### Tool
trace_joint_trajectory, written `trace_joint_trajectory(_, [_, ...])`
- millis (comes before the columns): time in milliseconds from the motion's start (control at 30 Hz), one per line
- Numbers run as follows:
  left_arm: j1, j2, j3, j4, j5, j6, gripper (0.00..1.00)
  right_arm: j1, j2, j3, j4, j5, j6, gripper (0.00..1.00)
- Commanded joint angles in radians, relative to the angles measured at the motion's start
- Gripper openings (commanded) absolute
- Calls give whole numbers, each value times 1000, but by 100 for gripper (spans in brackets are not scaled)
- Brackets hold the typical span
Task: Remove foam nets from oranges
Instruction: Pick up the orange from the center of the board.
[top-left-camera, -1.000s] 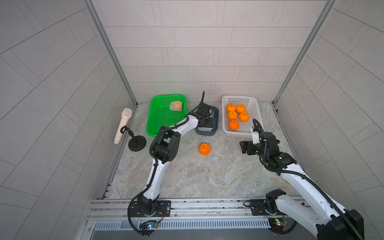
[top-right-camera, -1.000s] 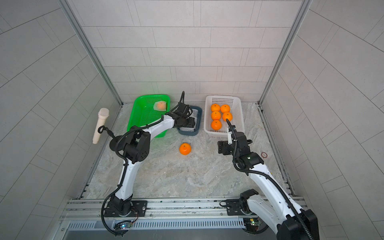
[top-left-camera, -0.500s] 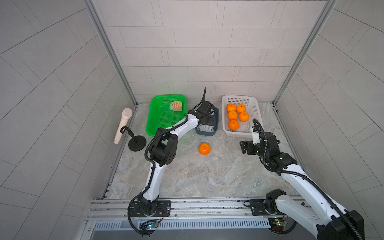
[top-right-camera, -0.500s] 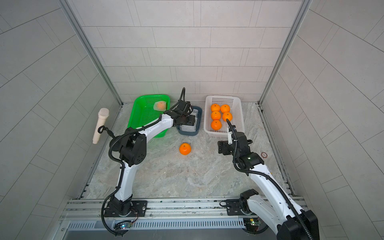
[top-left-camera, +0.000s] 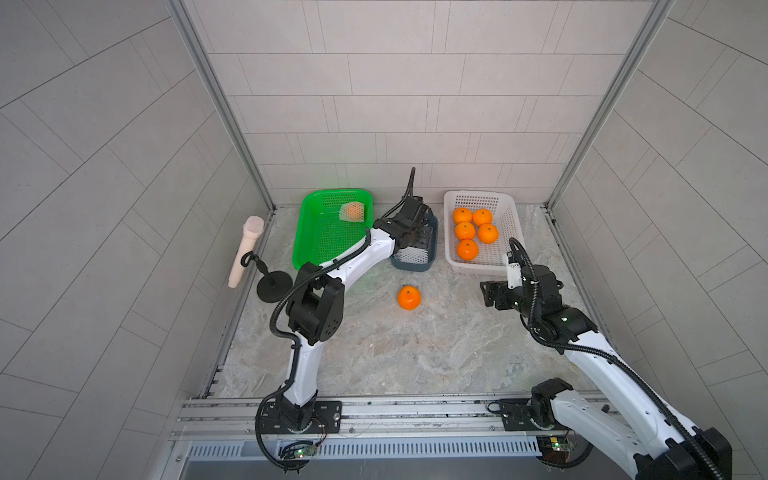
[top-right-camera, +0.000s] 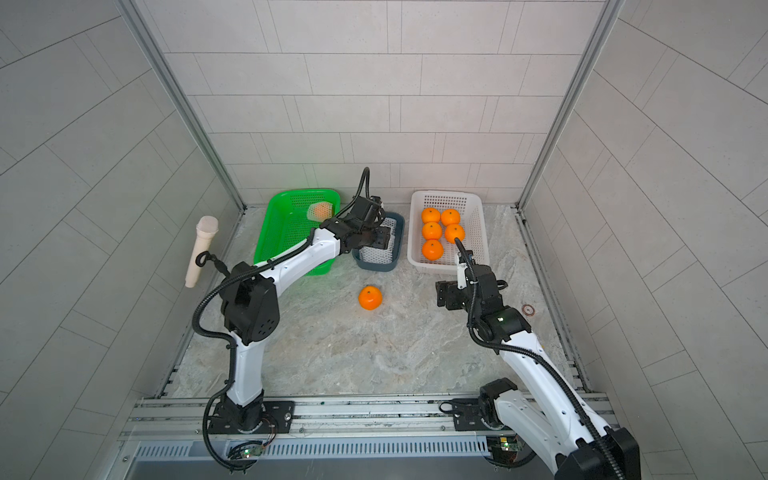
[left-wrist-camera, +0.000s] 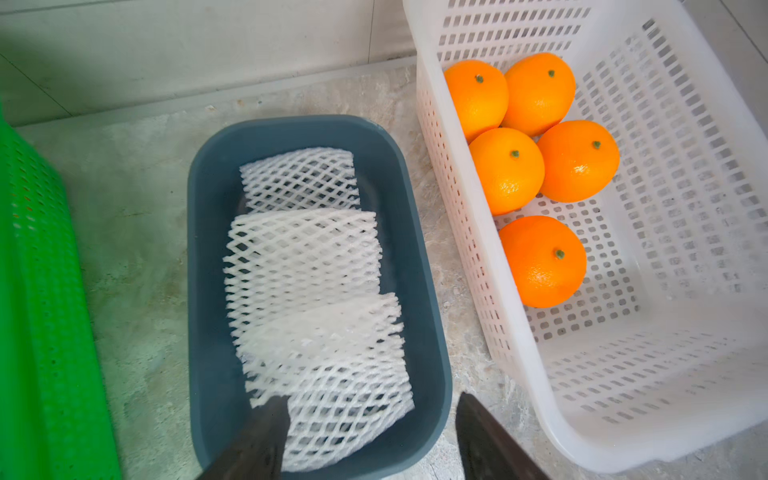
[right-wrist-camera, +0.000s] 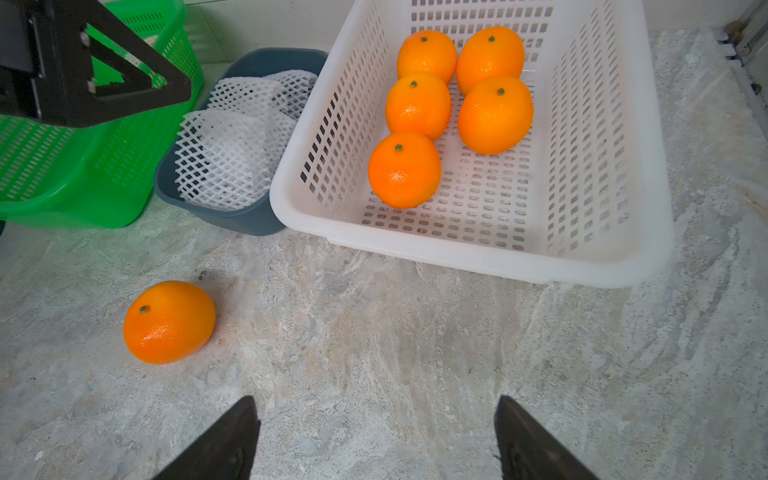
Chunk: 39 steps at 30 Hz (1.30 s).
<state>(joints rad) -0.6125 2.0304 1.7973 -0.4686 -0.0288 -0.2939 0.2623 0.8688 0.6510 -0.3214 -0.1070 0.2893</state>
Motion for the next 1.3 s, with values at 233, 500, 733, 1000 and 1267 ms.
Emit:
trace_joint_trajectory(233, [-5, -221, -214, 32, -107, 36, 69, -1, -23, -24, 5, -65, 14, 91])
trace_joint_trajectory(500, [-7, -423, -499, 141, -199, 55, 69, 22, 21, -26, 53, -144, 30, 91])
trace_joint_trajectory(733, [-8, -613, -750, 215, -228, 56, 69, 92, 83, -26, 88, -150, 42, 91])
trace_joint_trajectory(1000, [-6, -781, -939, 200, -289, -25, 69, 227, 202, 6, 135, -96, 66, 90])
trace_joint_trajectory(1267, [-4, -893, -1064, 210, -385, -80, 71, 340, 343, 56, 175, -32, 94, 90])
